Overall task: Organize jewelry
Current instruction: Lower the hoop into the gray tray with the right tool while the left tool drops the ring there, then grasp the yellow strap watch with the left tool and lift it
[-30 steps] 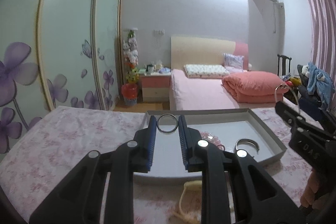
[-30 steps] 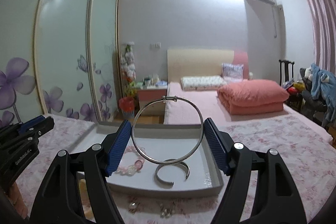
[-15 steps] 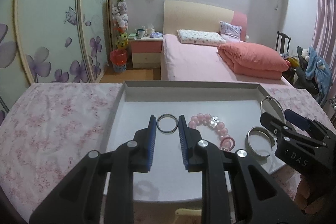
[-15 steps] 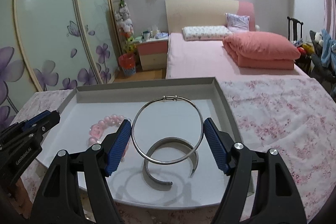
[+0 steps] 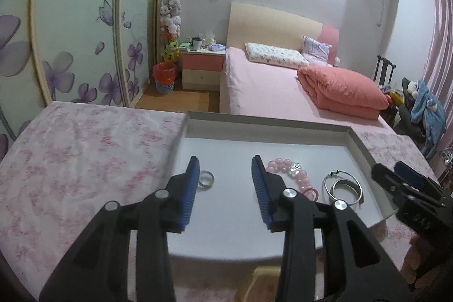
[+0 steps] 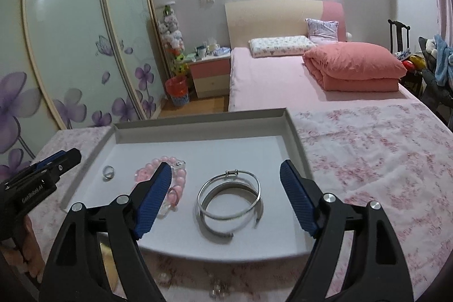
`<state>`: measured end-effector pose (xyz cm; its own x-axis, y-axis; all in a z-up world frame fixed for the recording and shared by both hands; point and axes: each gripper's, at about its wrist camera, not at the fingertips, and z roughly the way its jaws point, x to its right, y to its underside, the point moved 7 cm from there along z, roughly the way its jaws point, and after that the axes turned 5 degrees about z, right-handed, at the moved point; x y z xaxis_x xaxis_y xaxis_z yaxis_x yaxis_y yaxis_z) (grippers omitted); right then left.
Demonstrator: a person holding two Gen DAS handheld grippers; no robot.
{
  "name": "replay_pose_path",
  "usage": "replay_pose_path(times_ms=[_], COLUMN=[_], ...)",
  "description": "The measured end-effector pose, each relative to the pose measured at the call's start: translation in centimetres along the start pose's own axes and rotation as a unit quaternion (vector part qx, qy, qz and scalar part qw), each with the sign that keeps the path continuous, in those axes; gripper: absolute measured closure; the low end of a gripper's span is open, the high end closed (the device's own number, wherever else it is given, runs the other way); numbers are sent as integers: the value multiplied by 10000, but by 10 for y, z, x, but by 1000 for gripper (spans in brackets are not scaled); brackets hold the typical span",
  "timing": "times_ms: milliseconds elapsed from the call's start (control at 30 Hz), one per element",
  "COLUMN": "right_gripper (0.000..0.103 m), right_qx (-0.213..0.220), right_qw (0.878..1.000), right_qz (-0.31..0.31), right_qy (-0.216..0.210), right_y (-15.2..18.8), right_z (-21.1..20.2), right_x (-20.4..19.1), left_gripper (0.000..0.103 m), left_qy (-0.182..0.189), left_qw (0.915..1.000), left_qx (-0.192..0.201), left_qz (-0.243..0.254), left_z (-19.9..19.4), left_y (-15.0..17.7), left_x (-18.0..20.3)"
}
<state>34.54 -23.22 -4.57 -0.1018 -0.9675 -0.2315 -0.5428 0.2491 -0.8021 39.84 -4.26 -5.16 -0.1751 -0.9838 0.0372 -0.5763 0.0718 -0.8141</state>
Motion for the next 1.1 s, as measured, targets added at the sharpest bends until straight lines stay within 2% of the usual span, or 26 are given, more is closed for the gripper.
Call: replay_pose_path(times_ms=[167,400,500,600,767,1000,1100], right_gripper=[24,24,24,24,24,24,24], right_qx=[161,269,312,284,229,127,94], right_qw=[9998,9994,9992,9993,9994,9994,9995], right_qz=[-22,86,95,63,32,78,93], right_qy=[-87,-198,-217,-243,-262,-297,-291], right_y=[6,28,40,48,57,64,66], right_z=[-35,-73,-82,-84,-85,-80,-79], right_x=[0,4,5,4,7,12,12], left_gripper=[64,49,43,35,34,34,38], left_qy=[54,322,520,561,505,375,307], left_qw=[9999,9993,9977,9959,9929,9901,9896], left_qx=[67,-159,-394,-574,-837,-1167,-1257], left_qz=[-82,43,207,413,672,687,624], left_z=[-36,-62,-60,-54,-38,-15,-8], left_y=[14,54,73,84,94,99,100], left_x=[-13,1,18,33,53,59,55])
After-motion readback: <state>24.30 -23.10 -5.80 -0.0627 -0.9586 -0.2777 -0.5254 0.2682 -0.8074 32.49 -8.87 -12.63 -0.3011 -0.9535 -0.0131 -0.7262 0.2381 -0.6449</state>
